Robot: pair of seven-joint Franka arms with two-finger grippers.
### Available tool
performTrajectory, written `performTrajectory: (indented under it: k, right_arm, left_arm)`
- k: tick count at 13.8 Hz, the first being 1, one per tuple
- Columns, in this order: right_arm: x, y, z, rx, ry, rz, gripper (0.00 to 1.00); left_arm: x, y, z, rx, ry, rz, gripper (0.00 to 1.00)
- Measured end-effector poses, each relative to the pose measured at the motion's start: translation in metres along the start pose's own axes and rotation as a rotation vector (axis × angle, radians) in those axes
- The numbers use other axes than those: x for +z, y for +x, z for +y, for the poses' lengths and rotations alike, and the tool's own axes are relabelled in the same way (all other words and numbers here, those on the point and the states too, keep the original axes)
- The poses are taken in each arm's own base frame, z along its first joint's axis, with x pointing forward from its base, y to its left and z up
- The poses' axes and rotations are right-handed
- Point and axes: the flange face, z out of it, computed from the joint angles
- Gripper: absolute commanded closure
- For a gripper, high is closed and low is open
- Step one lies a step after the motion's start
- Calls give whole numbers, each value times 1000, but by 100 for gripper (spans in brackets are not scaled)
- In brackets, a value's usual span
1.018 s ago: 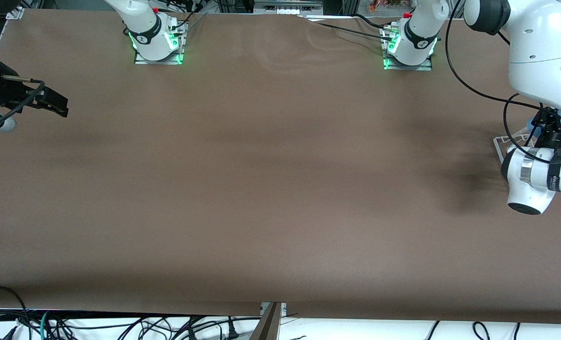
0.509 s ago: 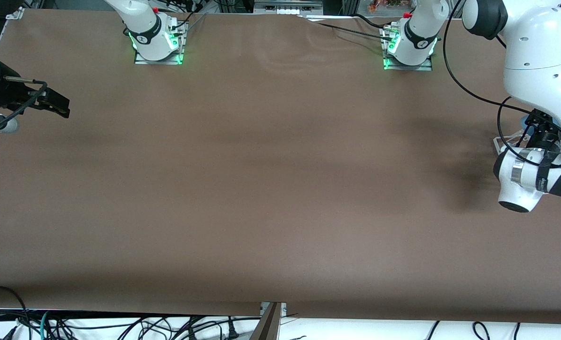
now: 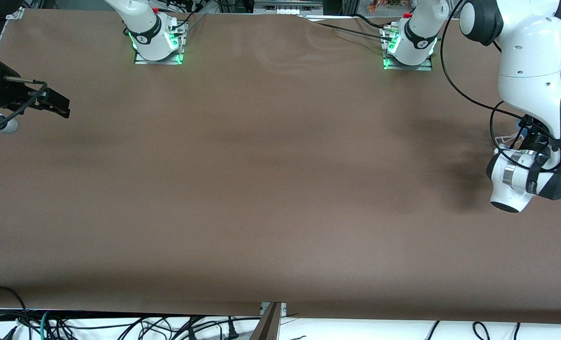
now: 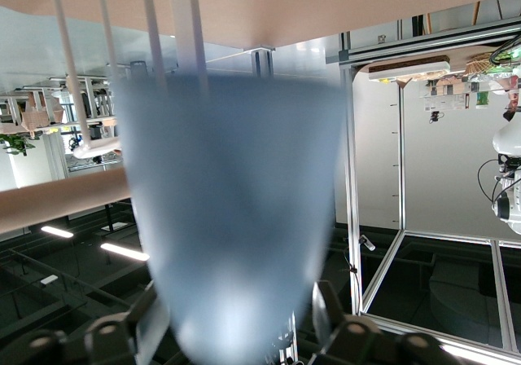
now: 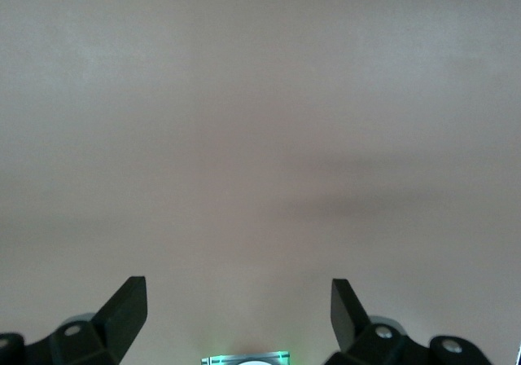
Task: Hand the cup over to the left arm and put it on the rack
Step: 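Lower the cup with the left gripper onto a rack peg, then open the left gripper to release the cup on the rack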
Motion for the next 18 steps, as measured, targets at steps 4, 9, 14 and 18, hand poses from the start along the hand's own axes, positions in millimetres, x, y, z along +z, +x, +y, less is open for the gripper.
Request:
performTrajectory:
  k: [4,9,14,18]
  right_arm:
    - [0,0,0,0,0,-1,0]
    - [1,1,0,-1,1,-1,0]
    - [1,1,0,0,1,-2,0]
    - [2,1,0,0,1,-2,0]
  left_arm:
    - [-4,-5,-1,-10,3,8,0]
    - [-36,-85,-6,-17,-53,160,0]
    - [-75,-233,15,-47,-38,555,0]
    - [-104,-329,84,-144,37,799,0]
